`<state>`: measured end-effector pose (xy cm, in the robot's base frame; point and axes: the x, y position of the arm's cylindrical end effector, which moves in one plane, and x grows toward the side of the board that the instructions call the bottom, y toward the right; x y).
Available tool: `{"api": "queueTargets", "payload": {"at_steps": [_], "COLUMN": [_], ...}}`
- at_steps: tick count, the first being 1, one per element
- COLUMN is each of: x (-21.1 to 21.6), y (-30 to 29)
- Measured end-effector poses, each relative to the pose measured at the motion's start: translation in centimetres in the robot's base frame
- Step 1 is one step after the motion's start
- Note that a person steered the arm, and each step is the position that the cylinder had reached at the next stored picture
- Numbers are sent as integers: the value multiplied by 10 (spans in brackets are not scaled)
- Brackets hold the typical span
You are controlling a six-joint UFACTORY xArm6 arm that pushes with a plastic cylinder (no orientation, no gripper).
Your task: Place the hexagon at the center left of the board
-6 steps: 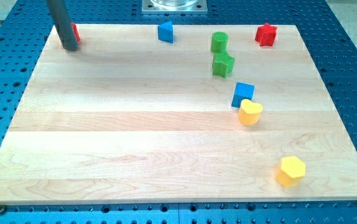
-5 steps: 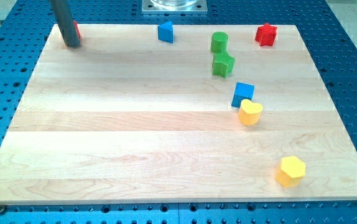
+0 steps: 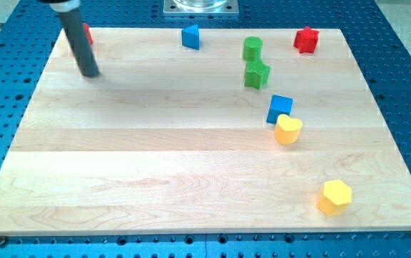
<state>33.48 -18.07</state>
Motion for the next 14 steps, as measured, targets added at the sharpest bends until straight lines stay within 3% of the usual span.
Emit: {"api": "queueTargets", "payload": {"at_steps": [1, 3, 4, 5, 6, 7, 8, 10, 11, 12, 13, 14], "x": [25, 119, 219, 242, 212, 233, 262, 254, 274, 282, 268, 226], "y": [87, 210, 211, 316, 370, 437, 417, 260, 279, 235, 163, 129]}}
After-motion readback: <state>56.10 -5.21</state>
